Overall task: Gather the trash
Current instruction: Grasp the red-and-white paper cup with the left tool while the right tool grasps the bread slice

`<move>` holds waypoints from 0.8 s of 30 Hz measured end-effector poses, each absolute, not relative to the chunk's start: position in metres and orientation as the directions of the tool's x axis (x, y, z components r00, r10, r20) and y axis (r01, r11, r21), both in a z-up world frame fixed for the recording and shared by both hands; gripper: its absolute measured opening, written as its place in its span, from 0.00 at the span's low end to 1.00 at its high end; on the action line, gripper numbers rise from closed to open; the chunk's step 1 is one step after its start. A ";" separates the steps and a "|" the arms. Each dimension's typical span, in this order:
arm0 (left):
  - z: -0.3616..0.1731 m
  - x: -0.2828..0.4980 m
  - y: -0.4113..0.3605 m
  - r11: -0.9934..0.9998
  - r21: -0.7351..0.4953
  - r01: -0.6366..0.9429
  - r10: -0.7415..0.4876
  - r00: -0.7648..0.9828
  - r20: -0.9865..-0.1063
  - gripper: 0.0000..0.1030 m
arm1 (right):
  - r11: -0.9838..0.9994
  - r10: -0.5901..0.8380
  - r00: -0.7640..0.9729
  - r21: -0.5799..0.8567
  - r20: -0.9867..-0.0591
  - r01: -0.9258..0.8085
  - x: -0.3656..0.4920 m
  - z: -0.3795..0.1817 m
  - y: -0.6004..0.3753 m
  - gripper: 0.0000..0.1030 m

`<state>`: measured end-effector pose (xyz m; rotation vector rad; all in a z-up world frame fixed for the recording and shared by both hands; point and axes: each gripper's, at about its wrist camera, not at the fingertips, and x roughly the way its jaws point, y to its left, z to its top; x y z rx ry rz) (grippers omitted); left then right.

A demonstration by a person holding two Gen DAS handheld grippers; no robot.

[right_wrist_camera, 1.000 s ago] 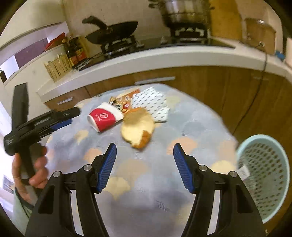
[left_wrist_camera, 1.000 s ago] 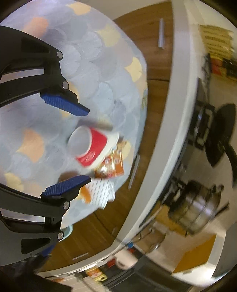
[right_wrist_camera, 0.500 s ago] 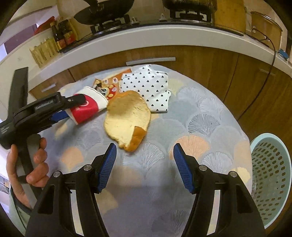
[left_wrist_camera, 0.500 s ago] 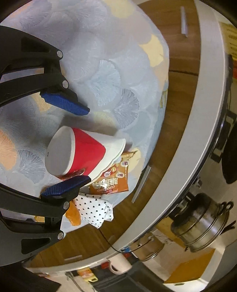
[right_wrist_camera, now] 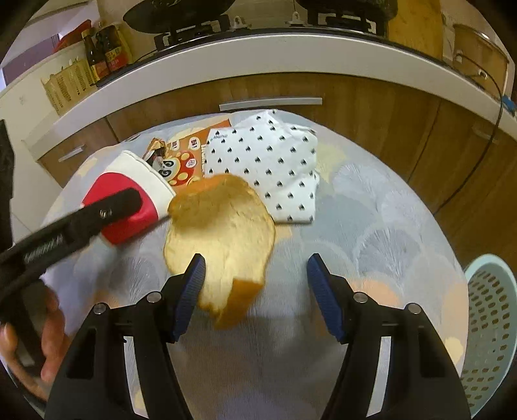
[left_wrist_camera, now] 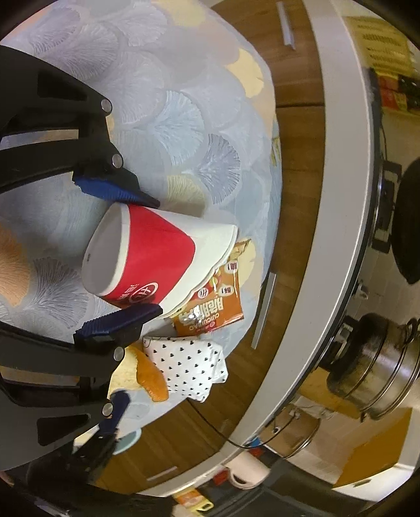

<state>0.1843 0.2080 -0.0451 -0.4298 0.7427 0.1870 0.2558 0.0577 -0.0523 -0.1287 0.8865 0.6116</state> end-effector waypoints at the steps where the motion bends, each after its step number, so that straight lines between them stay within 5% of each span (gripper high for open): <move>1: -0.044 0.184 0.206 0.901 -0.306 -0.307 0.015 0.727 -0.687 0.53 | 0.824 0.443 0.479 0.133 -0.758 -0.550 0.257 -0.053 0.060 0.60; 13: -0.032 0.159 0.222 0.859 -0.398 -0.321 0.025 0.804 -0.594 0.46 | 0.820 0.433 0.496 0.100 -0.752 -0.564 0.256 -0.053 0.070 0.62; 16: -0.028 0.153 0.227 0.851 -0.412 -0.327 0.036 0.818 -0.575 0.46 | 0.786 0.473 0.481 0.107 -0.738 -0.608 0.247 -0.051 0.072 0.31; 19: -0.024 0.148 0.230 0.844 -0.423 -0.329 0.043 0.828 -0.559 0.46 | 0.783 0.464 0.505 0.071 -0.728 -0.618 0.235 -0.048 0.075 0.12; 24: -0.003 0.135 0.215 0.871 -0.312 -0.380 0.181 0.837 -0.516 0.46 | 0.785 0.491 0.518 0.098 -0.700 -0.612 0.220 -0.042 0.060 0.04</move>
